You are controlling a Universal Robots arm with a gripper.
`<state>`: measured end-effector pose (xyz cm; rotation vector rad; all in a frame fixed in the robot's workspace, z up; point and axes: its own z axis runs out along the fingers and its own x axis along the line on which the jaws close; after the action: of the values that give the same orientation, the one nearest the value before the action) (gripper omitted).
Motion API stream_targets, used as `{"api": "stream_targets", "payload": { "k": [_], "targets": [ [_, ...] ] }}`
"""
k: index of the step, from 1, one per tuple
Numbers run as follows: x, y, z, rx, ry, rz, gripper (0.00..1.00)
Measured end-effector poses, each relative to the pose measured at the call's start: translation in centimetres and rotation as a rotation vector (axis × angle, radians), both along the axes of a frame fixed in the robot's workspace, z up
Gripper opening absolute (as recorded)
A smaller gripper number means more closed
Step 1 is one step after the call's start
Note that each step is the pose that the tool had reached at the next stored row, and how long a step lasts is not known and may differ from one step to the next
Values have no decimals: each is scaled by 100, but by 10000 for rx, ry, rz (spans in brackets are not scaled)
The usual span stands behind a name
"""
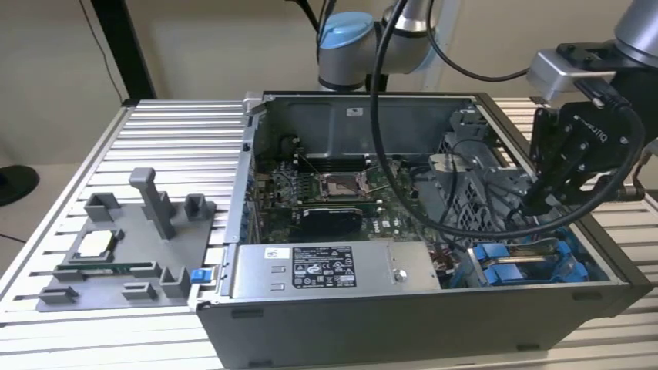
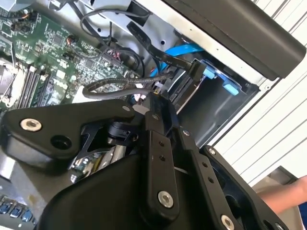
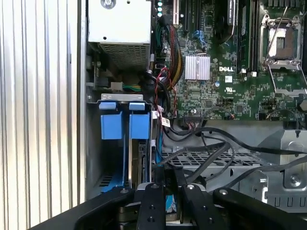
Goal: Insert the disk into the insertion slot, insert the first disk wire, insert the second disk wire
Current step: 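Insert the first disk wire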
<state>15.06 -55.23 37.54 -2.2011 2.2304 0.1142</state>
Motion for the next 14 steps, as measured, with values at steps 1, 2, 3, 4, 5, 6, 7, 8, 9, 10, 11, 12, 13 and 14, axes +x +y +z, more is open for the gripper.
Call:
{"api": "stream_targets", "payload": {
  "k": [1, 2, 3, 4, 5, 6, 7, 8, 9, 10, 11, 12, 13, 14],
  "targets": [
    [13, -16, -5, -1, 67, -1, 0],
    [25, -35, -11, 0, 109, 0, 0],
    [37, -56, -15, -1, 139, 0, 0],
    [47, -78, -20, -1, 168, -1, 0],
    [58, -100, -25, 0, 194, -1, 0],
    [69, -125, -28, -1, 219, 0, 0],
    [78, -146, -32, -1, 237, -1, 0],
    [88, -168, -36, -1, 255, -1, 0],
    [95, -191, -39, 0, 271, -1, 0],
    [102, -215, -42, 0, 285, 0, 0],
    [105, -237, -45, 0, 296, -2, 0],
    [106, -253, -48, -1, 303, -5, 0],
    [106, -262, -50, -1, 307, -7, 0],
    [107, -264, -51, 0, 310, -7, 0]
  ]
}}
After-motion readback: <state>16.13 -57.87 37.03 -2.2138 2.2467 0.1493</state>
